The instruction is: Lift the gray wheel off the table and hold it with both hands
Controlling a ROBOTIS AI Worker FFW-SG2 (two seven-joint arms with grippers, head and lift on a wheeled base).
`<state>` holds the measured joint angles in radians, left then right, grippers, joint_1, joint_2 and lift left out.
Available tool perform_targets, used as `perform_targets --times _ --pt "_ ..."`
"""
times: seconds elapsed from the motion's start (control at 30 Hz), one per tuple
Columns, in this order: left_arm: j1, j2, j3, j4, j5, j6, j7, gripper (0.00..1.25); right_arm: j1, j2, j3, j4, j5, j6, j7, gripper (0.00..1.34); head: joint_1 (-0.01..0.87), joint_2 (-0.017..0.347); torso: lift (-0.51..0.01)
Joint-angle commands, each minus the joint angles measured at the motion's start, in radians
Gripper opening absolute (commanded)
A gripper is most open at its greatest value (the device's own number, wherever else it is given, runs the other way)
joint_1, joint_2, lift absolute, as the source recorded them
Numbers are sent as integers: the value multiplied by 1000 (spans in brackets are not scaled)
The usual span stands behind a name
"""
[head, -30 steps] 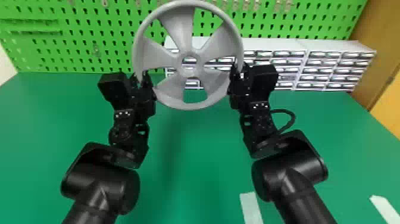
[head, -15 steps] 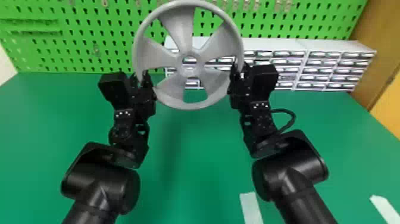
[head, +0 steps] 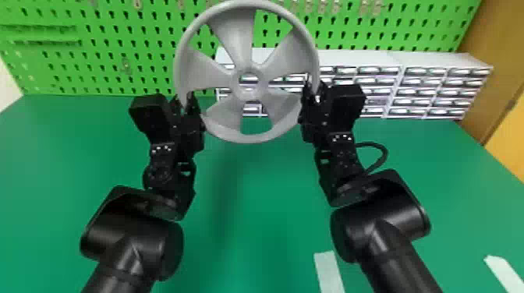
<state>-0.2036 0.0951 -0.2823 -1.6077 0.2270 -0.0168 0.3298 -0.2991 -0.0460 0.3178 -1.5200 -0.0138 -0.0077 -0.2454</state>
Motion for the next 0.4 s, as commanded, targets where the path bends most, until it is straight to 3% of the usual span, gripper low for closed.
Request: perform_targets --times 0.0,0.37 --pt "1 0 0 0 0 0 0 281 0 0 0 0 0 0 0 310 711 15 -98" --pt "3 0 0 0 -1 -2 0 281 1 -2 0 0 0 -2 0 310 711 15 -98"
